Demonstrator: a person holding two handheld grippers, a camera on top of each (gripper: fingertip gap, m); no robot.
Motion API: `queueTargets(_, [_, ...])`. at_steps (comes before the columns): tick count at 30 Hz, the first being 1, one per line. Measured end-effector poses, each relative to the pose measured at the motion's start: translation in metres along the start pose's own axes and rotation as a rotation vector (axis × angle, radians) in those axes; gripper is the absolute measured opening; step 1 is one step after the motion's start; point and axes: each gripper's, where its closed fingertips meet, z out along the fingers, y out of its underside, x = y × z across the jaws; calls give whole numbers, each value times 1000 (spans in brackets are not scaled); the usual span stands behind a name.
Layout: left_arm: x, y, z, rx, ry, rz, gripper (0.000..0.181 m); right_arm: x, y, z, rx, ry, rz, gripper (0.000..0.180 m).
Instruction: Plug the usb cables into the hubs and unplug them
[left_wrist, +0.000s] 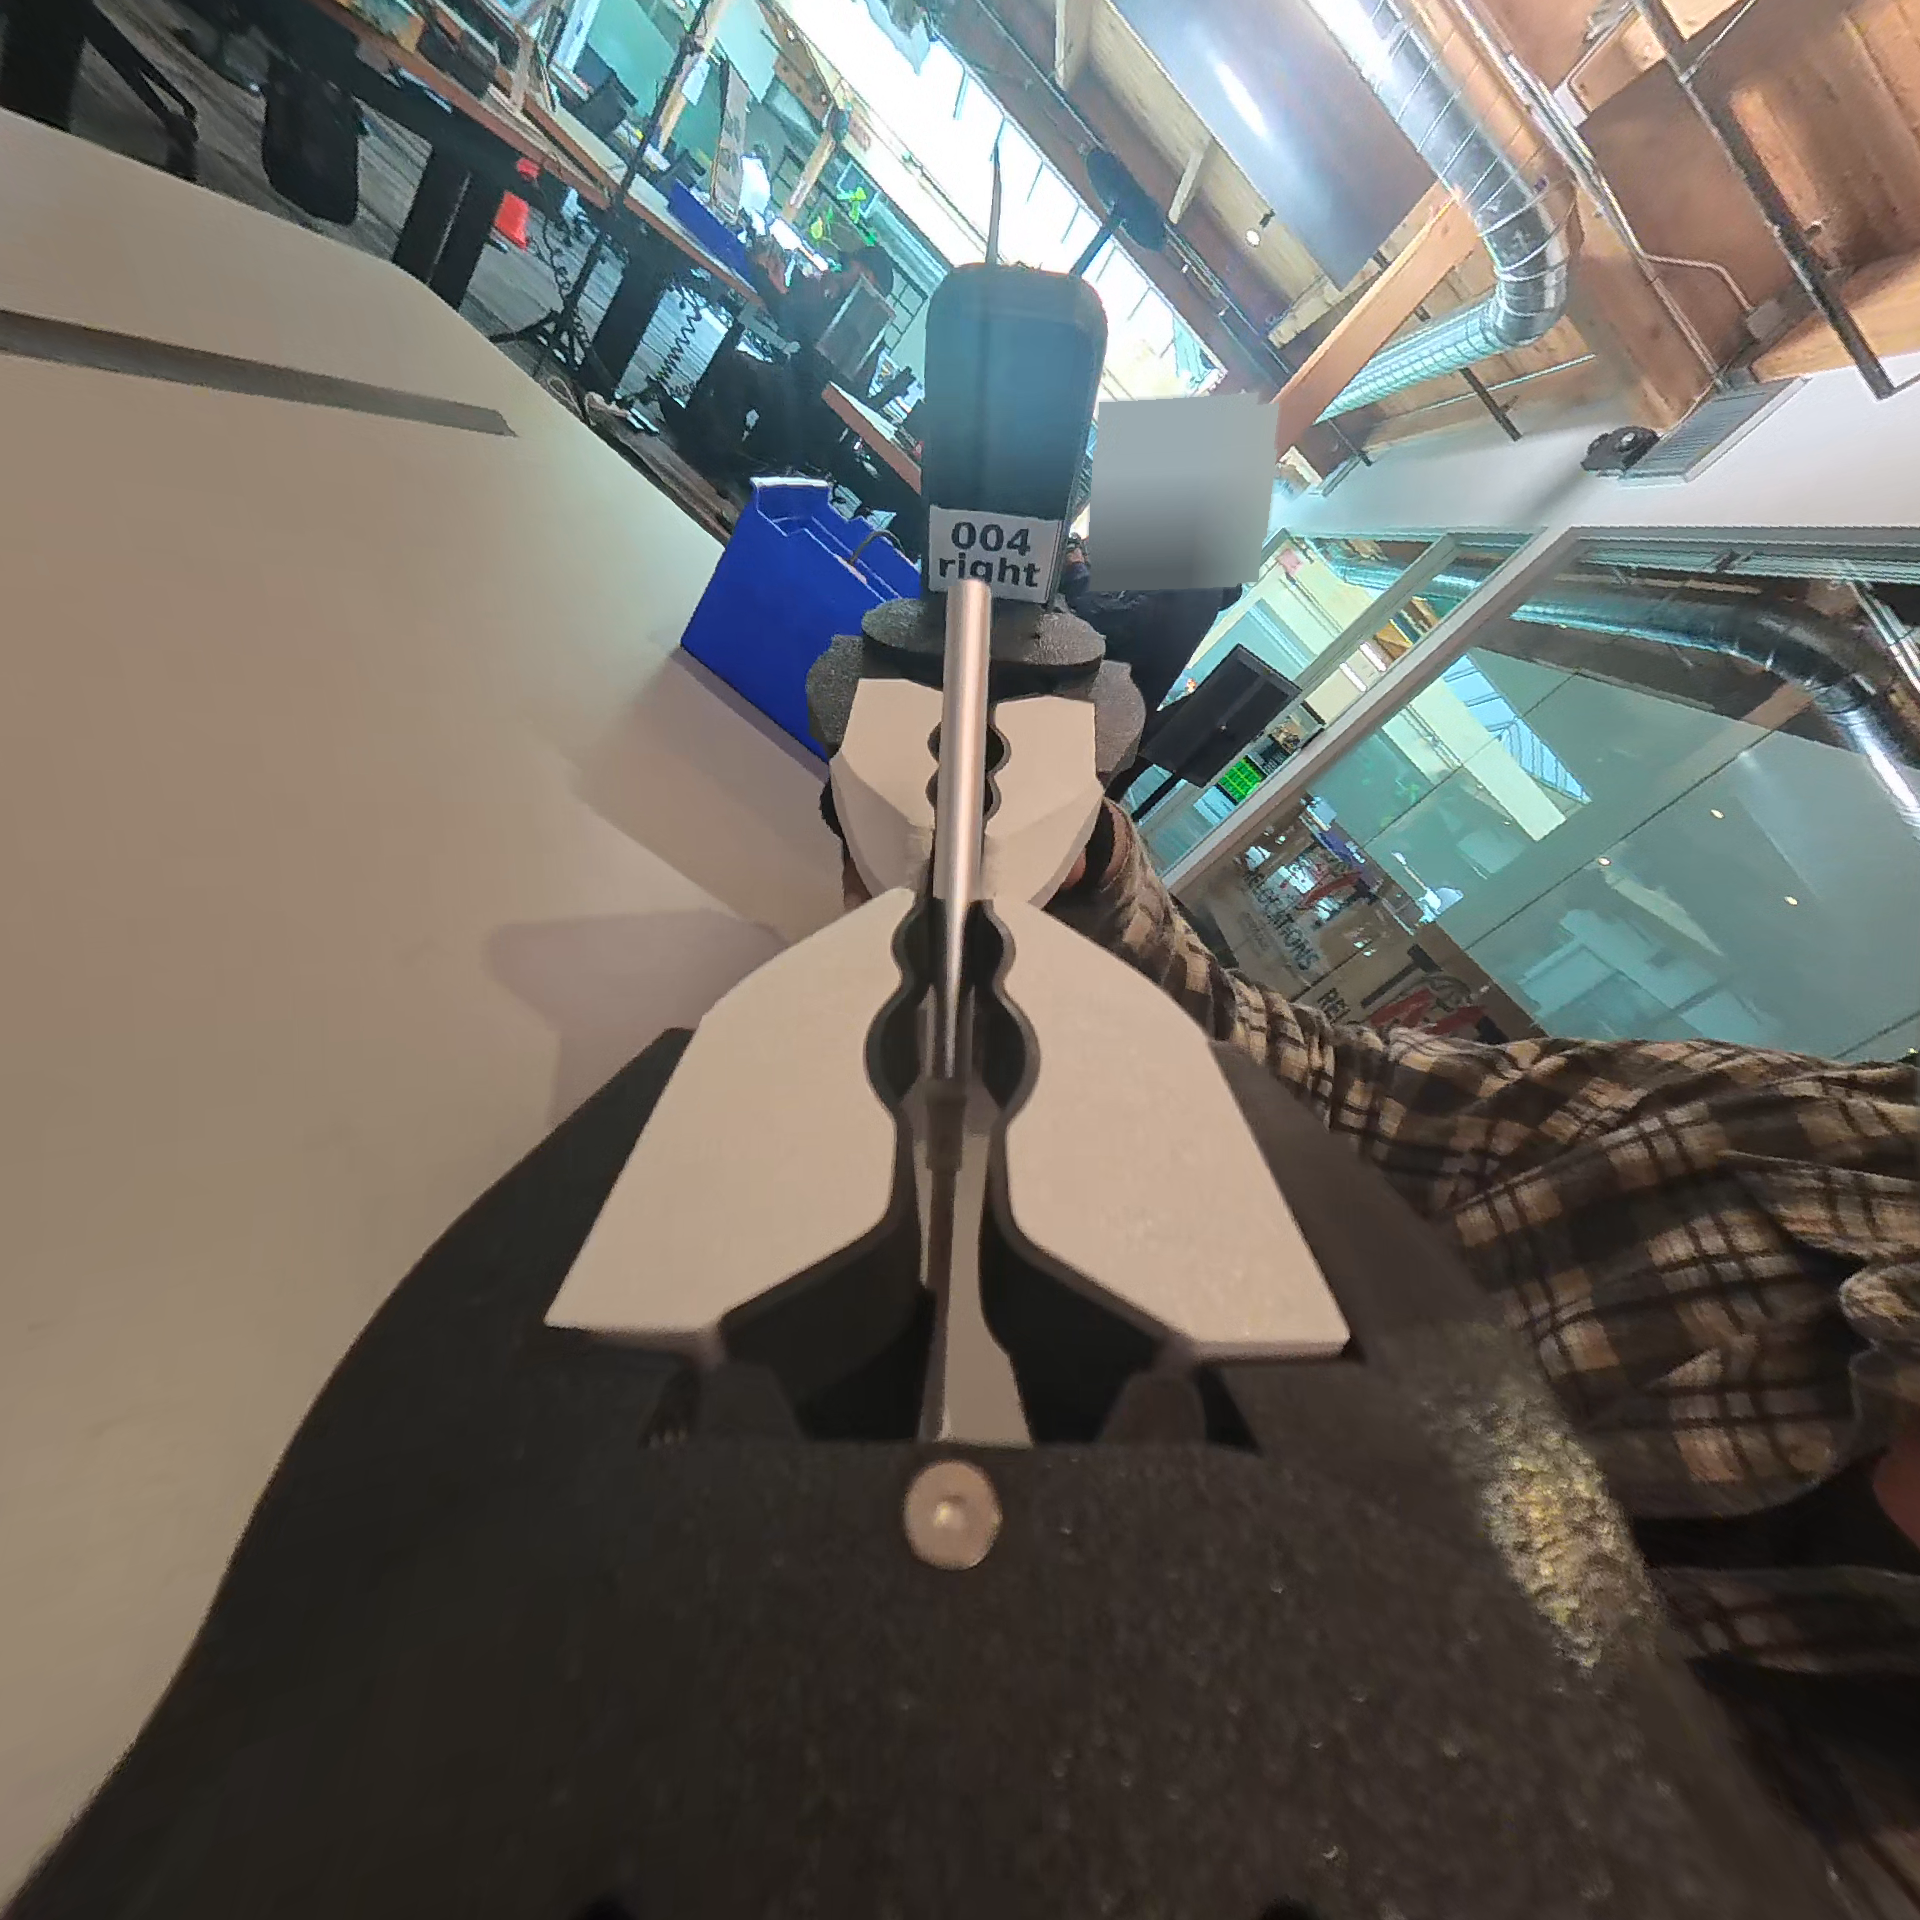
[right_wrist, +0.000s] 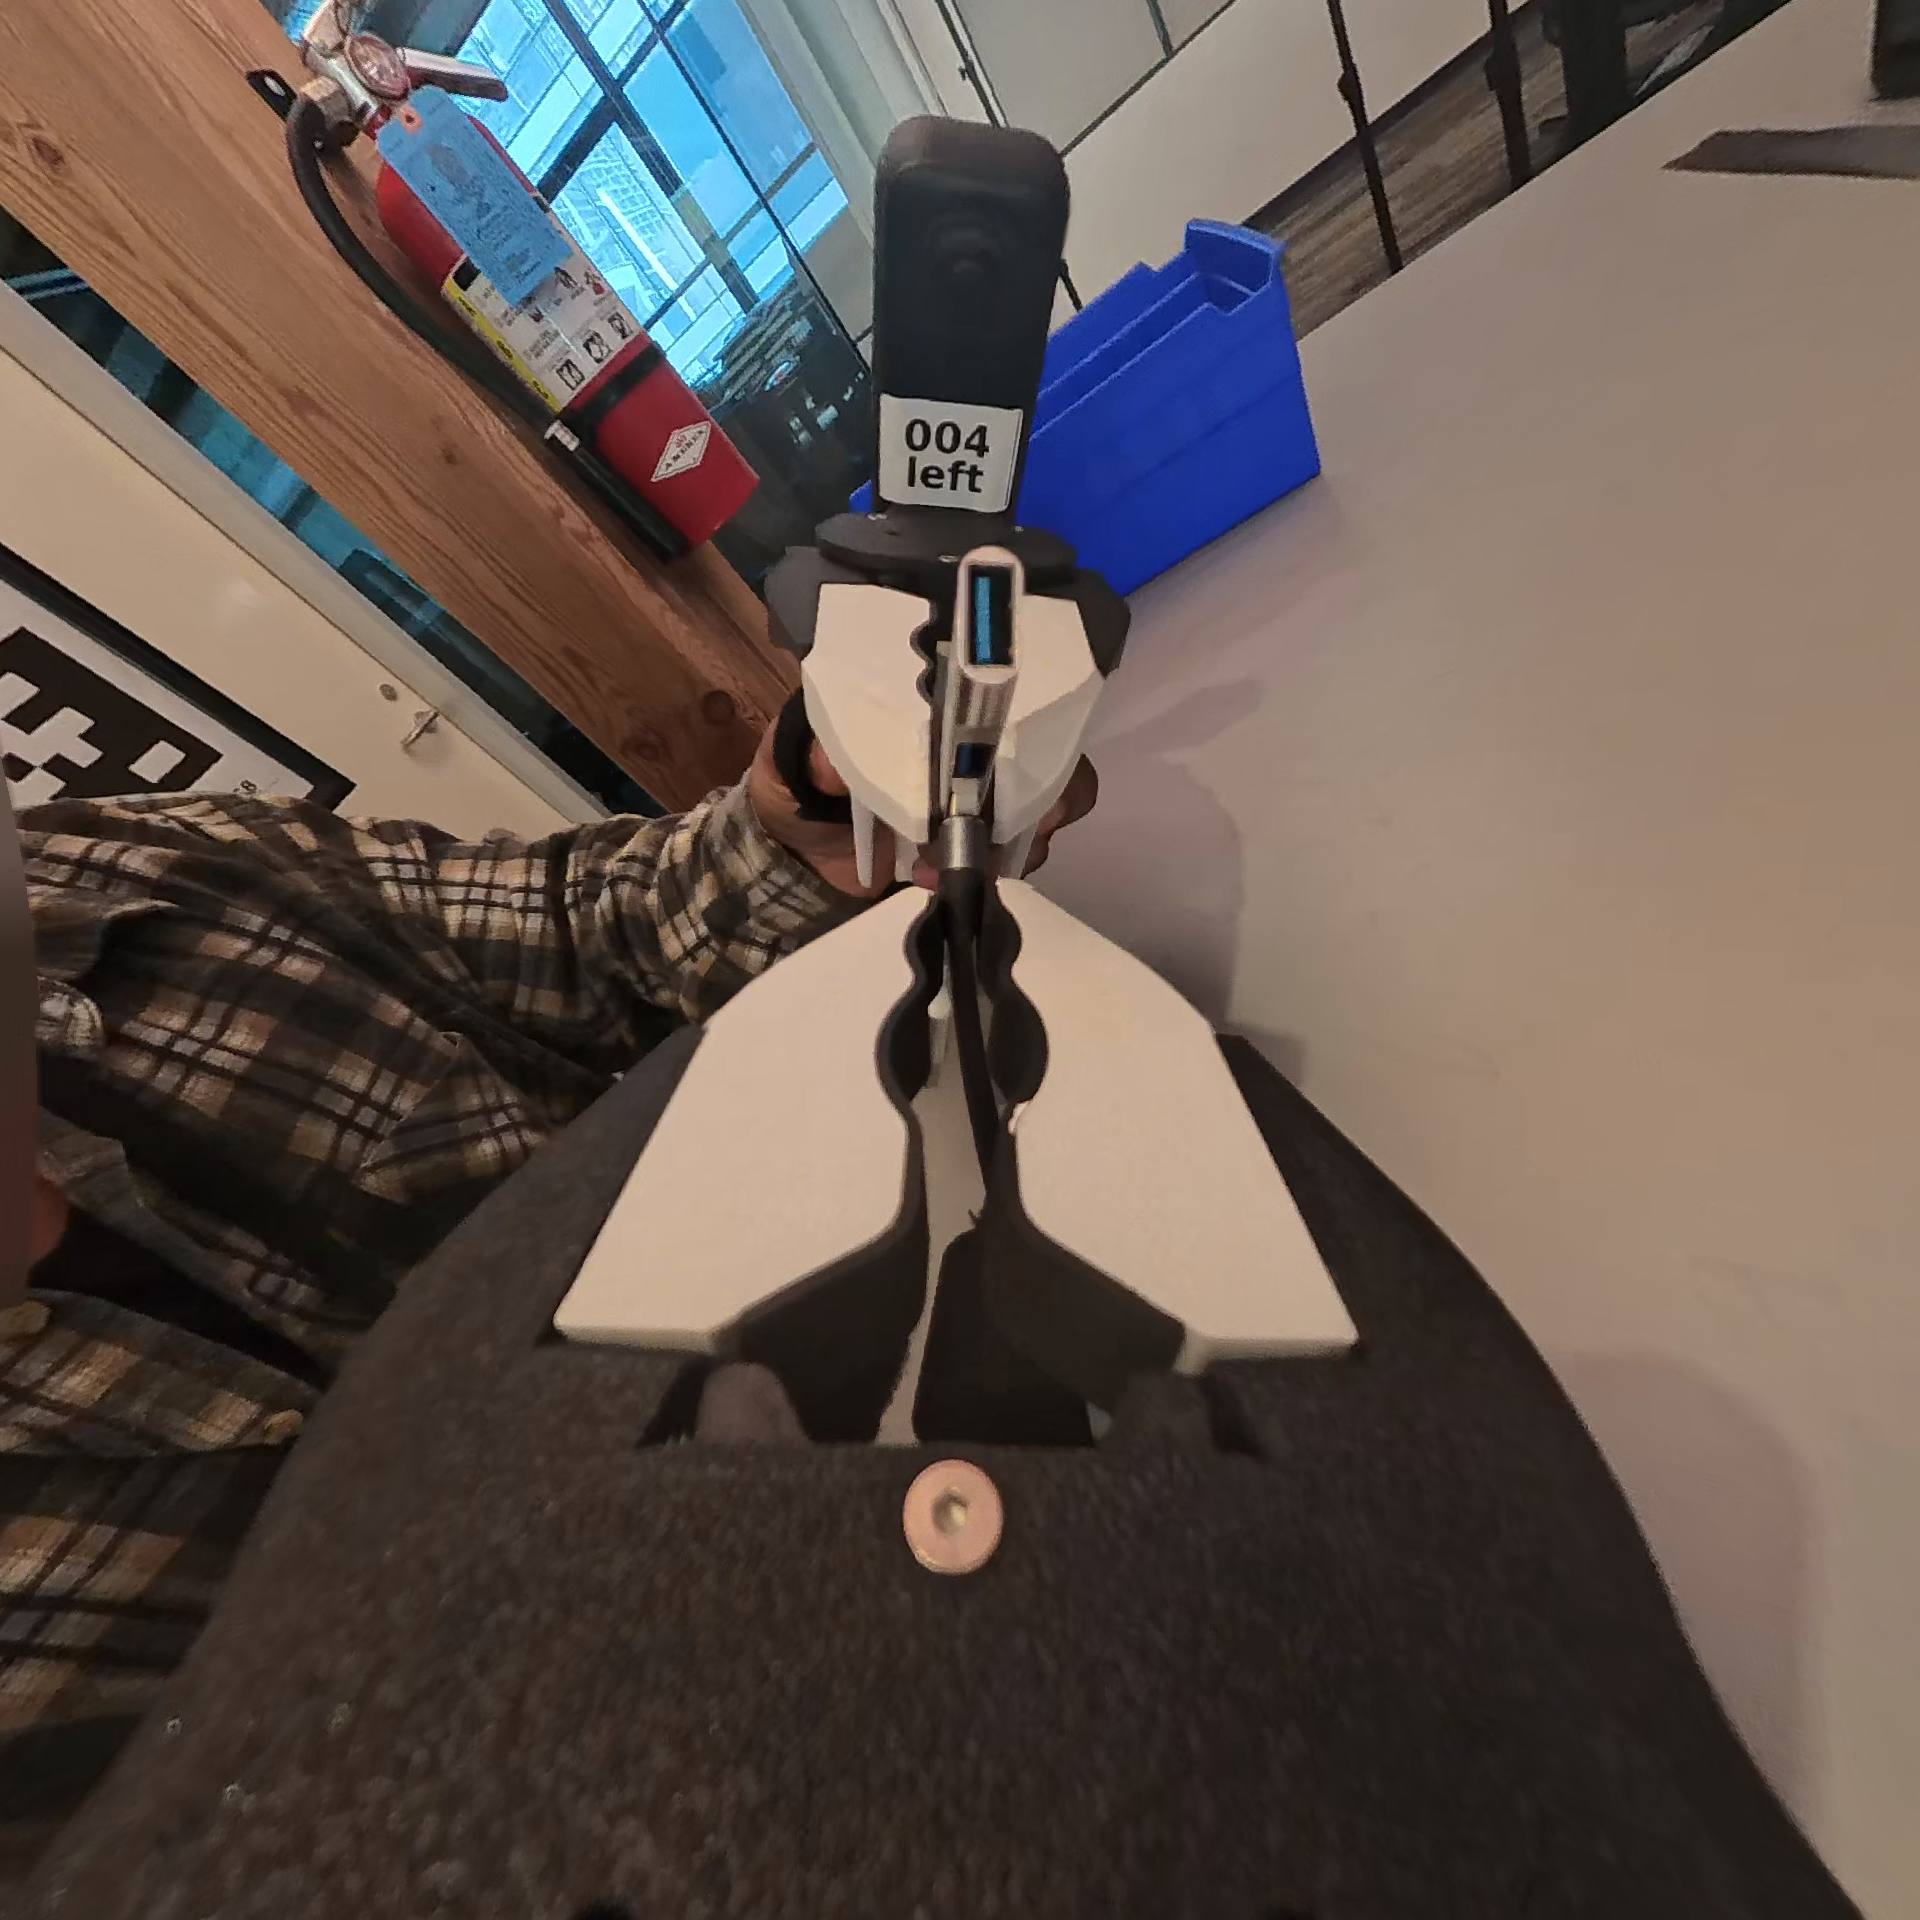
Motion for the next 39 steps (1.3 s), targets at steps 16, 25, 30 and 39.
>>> queueTargets(16, [12, 0, 0, -45, 186, -46, 41, -7, 13, 11, -309, 62, -63, 6])
queueTargets(25, [11, -7, -7, -31, 89, 18, 7, -10, 4, 22, -235, 22, -11, 6])
queueTargets(30, [6, -2, -4, -60, 21, 28, 7, -7, 5, 16, -128, 24, 44, 5])
queueTargets(39, [13, 23, 12, -224, 38, 43, 7, -16, 27, -2, -226, -8, 117, 5])
